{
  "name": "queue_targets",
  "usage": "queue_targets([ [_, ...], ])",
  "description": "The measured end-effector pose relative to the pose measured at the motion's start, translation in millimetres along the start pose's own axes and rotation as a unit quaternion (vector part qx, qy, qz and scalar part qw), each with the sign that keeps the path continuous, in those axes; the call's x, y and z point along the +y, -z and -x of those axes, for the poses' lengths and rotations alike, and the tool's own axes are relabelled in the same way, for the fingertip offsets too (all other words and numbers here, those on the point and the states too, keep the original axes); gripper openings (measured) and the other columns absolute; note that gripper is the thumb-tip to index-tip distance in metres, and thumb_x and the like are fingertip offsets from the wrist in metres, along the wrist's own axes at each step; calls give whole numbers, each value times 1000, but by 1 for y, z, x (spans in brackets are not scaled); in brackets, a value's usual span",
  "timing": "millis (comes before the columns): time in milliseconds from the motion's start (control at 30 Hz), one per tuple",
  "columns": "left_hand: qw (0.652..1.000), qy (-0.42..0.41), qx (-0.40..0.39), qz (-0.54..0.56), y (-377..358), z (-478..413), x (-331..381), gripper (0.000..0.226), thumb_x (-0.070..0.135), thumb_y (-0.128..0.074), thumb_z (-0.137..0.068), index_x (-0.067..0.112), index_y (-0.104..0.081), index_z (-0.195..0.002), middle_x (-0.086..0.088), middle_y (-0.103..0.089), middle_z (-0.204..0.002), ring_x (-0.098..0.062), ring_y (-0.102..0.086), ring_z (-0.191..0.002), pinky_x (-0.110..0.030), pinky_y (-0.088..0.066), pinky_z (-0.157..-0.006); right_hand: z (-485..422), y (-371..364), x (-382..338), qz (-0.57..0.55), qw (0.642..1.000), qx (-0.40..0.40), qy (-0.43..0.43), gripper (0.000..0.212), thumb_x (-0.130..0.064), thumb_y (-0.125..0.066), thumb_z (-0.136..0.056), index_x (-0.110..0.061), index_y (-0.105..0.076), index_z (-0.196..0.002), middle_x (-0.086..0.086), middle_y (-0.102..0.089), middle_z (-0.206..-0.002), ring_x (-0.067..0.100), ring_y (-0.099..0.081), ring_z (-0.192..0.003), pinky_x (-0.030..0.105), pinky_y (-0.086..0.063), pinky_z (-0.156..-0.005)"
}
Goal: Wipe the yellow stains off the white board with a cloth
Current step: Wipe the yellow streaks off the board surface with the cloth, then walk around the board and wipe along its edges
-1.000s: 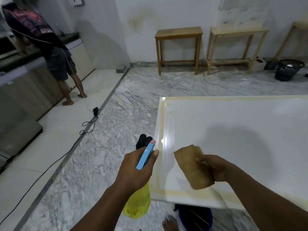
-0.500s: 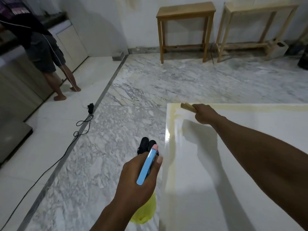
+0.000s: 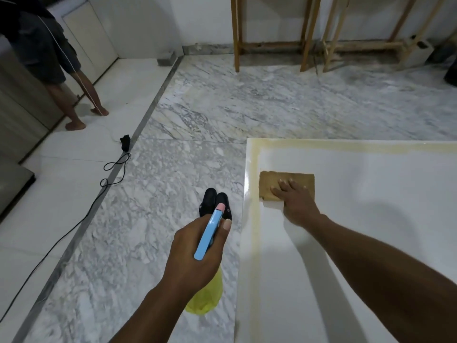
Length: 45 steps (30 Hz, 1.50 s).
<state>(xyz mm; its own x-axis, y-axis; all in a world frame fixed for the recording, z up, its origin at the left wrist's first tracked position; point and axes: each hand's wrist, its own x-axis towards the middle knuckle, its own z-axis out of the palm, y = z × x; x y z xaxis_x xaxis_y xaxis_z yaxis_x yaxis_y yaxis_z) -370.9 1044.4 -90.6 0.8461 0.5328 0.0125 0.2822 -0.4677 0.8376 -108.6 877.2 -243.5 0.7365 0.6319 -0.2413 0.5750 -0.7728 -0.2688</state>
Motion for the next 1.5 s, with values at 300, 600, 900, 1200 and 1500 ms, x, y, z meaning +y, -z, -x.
queue_targets([
  [300, 999, -35, -30, -3, 21, 89, 19, 27, 43, -66, -102, 33, -65, -78, -15, -66, -68, -34, -72, -65, -41, -59, -65, 190, -74, -29, -26, 998, 59, 20, 71, 8, -59, -74, -26, -60, -136, 3, -50, -150, 38, -41, -142, 64, -36, -102],
  [600, 997, -7, -77, -3, 79, 218, 17, 42, 42, -65, -102, 5, -65, -83, -25, -65, -67, -30, -74, -59, -16, -50, -50, 349, -63, -83, -127, 990, -57, -34, 42, -21, -38, -94, -44, -62, -118, -10, -58, -139, 22, -50, -134, 36, -43, -105],
  [900, 978, -68, -181, -73, 99, 178, 32, 48, 60, -63, -98, 13, -72, -96, -11, -62, -65, -36, -70, -66, -57, -63, -72, 366, 69, -116, -833, 529, -64, -147, 40, -21, -54, -94, 4, -63, -124, 25, -66, -119, 39, -66, -102, 43, -58, -82],
  [1200, 930, -165, -272, -183, 67, 86, 73, 52, 57, -57, -103, 9, -60, -84, -9, -64, -73, -31, -67, -67, -48, -54, -69, 291, 90, -148, -926, 359, -39, -112, 55, -41, -49, -93, -1, -67, -125, 21, -65, -125, 40, -66, -106, 49, -54, -91],
  [1500, 878, -173, -309, -321, 47, 22, 71, 50, 64, -53, -100, 21, -58, -74, 4, -59, -70, -23, -58, -67, -33, -42, -62, 240, 125, -130, -903, 391, -12, -178, 52, -43, -46, -97, -3, -72, -116, 19, -68, -120, 38, -66, -103, 47, -52, -93],
])
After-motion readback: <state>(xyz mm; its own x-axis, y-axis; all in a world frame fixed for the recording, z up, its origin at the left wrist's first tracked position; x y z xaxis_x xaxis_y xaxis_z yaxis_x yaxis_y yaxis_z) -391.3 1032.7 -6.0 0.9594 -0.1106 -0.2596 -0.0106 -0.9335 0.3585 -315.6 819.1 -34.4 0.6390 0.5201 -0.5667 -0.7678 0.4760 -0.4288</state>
